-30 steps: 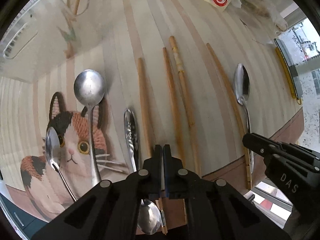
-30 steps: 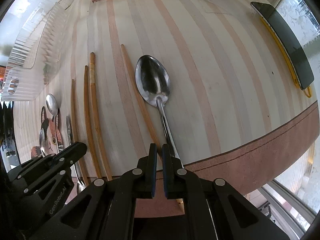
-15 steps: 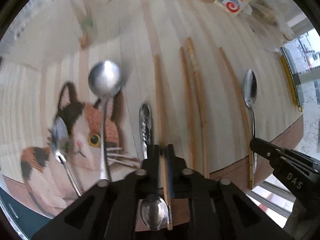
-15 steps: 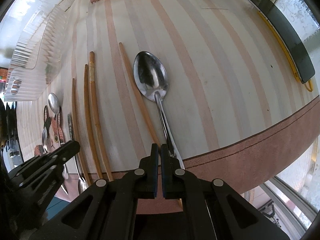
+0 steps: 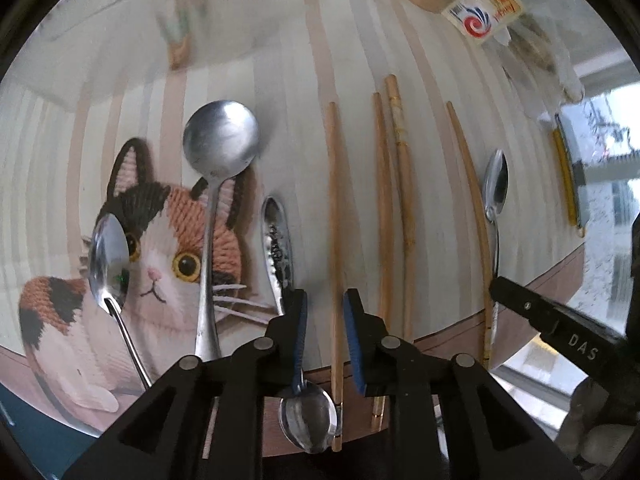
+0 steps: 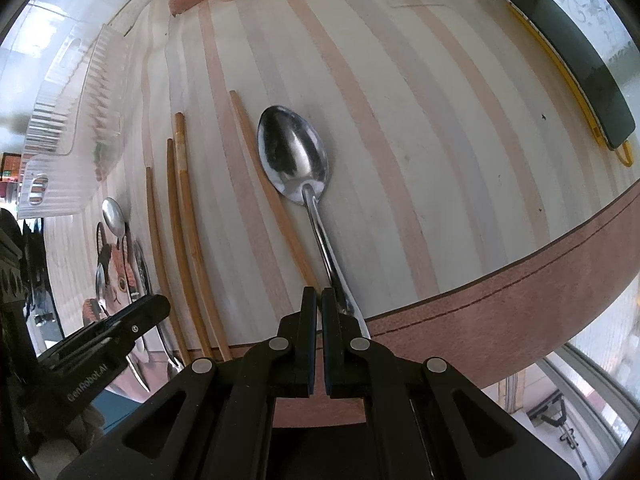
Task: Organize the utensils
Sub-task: 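Grasp a chopstick beside the large spoon with the right tool while the left tool grasps another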
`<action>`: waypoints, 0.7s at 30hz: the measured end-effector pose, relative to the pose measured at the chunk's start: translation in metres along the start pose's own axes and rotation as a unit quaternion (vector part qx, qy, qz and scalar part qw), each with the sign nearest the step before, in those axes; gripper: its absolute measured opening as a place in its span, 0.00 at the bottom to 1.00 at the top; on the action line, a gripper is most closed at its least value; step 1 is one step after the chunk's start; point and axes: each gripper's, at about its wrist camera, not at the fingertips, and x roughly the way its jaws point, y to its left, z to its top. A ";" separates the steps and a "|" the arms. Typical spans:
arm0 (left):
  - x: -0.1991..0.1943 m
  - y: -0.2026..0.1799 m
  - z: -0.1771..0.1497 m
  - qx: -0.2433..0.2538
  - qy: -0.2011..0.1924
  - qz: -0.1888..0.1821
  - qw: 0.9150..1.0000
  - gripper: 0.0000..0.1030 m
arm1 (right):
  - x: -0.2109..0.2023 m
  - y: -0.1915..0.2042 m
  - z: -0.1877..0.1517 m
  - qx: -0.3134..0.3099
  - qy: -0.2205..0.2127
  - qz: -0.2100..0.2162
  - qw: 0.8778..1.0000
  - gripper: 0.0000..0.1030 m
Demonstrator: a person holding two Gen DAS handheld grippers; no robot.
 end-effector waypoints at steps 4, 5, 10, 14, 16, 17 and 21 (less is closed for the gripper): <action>0.003 -0.020 0.005 0.032 -0.008 0.043 0.999 0.22 | 0.000 0.001 0.000 -0.003 -0.002 -0.003 1.000 0.04; 0.003 -0.024 0.005 0.044 -0.013 0.058 0.997 0.21 | 0.000 0.003 0.000 -0.005 -0.003 -0.008 1.000 0.04; 0.004 -0.031 0.009 0.056 -0.017 0.077 0.995 0.04 | 0.001 0.013 -0.002 -0.020 -0.011 -0.027 0.999 0.05; -0.010 -0.016 0.007 0.041 -0.028 0.068 0.996 0.04 | -0.001 0.018 -0.006 -0.017 -0.017 0.003 1.000 0.00; -0.021 -0.012 0.005 0.039 -0.041 0.065 0.996 0.04 | -0.003 0.020 -0.008 -0.015 -0.019 0.017 1.000 0.00; -0.025 -0.010 0.005 0.038 -0.045 0.064 0.996 0.04 | -0.004 0.021 -0.009 -0.015 -0.021 0.019 0.999 0.00; -0.048 -0.001 0.007 0.029 -0.062 0.052 0.996 0.04 | -0.001 0.029 -0.012 -0.019 -0.014 0.034 0.999 0.00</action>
